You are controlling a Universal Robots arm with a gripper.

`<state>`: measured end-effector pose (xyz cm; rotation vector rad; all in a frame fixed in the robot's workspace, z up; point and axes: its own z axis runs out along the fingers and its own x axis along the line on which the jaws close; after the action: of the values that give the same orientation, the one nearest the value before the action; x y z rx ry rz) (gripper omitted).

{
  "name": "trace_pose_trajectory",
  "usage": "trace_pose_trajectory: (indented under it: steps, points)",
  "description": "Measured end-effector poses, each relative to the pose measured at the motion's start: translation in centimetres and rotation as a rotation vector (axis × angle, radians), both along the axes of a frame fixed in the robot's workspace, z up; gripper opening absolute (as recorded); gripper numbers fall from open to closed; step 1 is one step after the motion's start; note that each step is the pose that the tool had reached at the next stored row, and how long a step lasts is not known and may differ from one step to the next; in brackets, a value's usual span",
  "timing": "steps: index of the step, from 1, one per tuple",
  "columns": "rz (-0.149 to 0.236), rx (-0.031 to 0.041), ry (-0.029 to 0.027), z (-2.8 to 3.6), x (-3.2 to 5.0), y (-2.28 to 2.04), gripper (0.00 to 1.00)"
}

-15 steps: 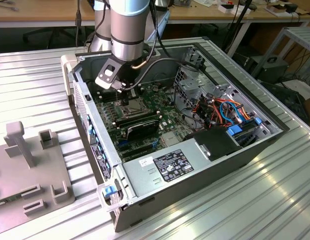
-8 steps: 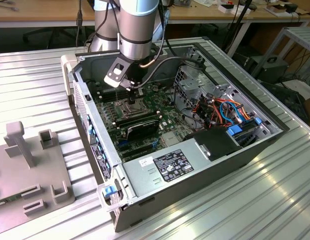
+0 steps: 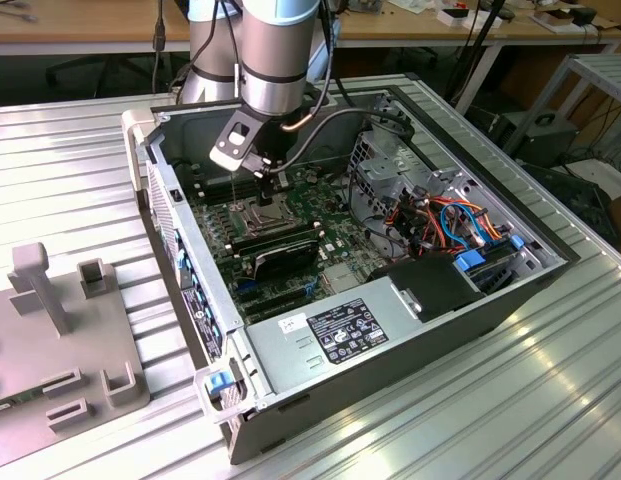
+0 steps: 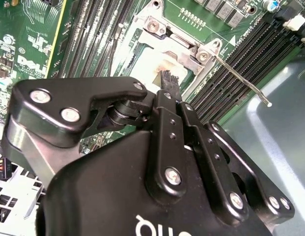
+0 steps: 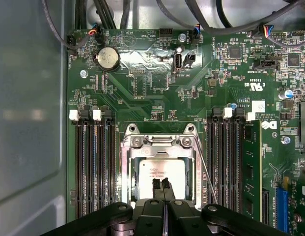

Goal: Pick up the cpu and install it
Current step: 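Install the first cpu locking lever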

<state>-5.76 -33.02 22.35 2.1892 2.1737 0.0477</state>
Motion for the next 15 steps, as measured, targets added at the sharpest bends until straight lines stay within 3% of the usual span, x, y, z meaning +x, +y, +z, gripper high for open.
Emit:
trace_pose_trajectory:
  steps: [12, 15]
  points:
    - [0.001, 0.0, 0.0, 0.0, 0.03, 0.0, 0.11]
    - [0.018, 0.0001, -0.0001, 0.0, 0.03, 0.01, 0.11]
